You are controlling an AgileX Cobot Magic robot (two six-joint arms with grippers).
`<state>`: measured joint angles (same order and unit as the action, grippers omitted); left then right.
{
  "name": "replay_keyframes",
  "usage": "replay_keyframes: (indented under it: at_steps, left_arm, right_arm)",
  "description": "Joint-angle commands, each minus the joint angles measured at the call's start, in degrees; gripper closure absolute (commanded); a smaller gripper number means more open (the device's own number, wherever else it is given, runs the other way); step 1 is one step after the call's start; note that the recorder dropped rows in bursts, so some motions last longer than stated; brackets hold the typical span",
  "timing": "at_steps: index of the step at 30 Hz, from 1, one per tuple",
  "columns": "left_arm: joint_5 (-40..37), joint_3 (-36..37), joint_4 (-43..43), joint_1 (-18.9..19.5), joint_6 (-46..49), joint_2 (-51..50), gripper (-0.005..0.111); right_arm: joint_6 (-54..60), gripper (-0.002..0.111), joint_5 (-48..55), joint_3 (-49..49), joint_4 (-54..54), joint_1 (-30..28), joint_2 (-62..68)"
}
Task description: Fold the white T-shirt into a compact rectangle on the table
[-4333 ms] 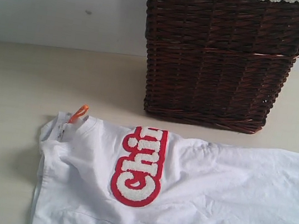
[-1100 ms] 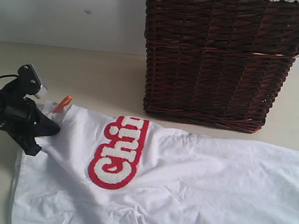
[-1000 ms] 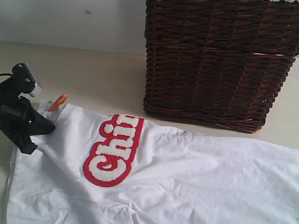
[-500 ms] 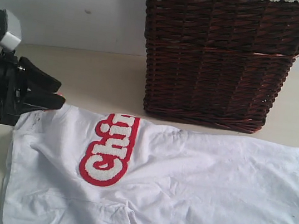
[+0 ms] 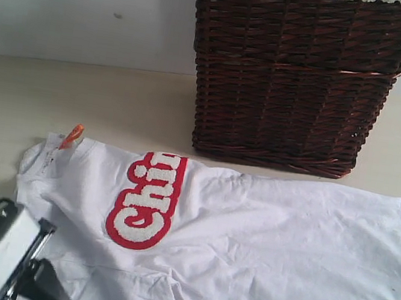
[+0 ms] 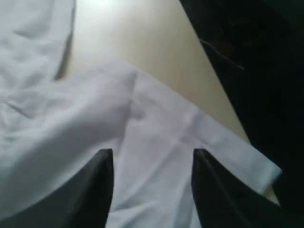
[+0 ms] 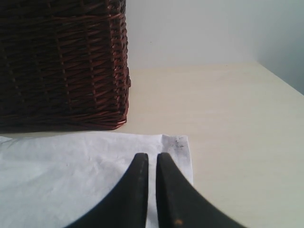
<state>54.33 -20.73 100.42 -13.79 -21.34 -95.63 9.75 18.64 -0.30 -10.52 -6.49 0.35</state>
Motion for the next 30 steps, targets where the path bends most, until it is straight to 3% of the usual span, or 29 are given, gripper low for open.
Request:
replay_keyframes:
  at_steps: [1,3,5,10,13,15,19,21,25,30]
  left_arm:
    - [-13.3,2.8,-0.5,-2.9,-8.2,0.6,0.072]
    - [-14.0,2.9,-0.5,-2.9,-7.3,0.6,0.079]
    - [-12.9,2.9,-0.5,-2.8,-4.7,0.6,0.078]
    - [-10.5,3.7,-0.5,-2.9,0.0,0.6,0.052]
    - [-14.0,5.1,-0.5,-2.9,3.2,0.6,0.047]
    - [-17.6,6.0,-0.5,-2.9,7.6,-0.4,0.052]
    - [-17.4,6.0,-0.5,-2.9,7.4,-0.9,0.076]
    - [-16.7,6.0,-0.5,-2.9,7.2,-0.9,0.105]
    - [-11.3,5.8,-2.5,-2.8,-0.1,0.5,0.107]
    - [-4.8,0.5,-1.5,-2.7,-30.5,3.7,0.107]
  right_arm:
    - [0.1,0.101,-0.7,0.3,-0.1,0.2,-0.3]
    - [0.1,0.101,-0.7,0.3,-0.1,0.2,-0.3]
    - [0.1,0.101,-0.7,0.3,-0.1,0.2,-0.3]
    - [0.1,0.101,-0.7,0.3,-0.1,0.2,-0.3]
    - [0.2,0.101,-0.7,0.3,-0.1,0.2,-0.3]
    - [0.2,0.101,-0.7,0.3,-0.1,0.2,-0.3]
    - [0.1,0.101,-0.7,0.3,-0.1,0.2,-0.3]
    - [0.1,0.101,-0.7,0.3,-0.1,0.2,-0.3]
    - [0.1,0.101,-0.7,0.3,-0.1,0.2,-0.3]
    - [0.1,0.101,-0.7,0.3,-0.1,0.2,-0.3]
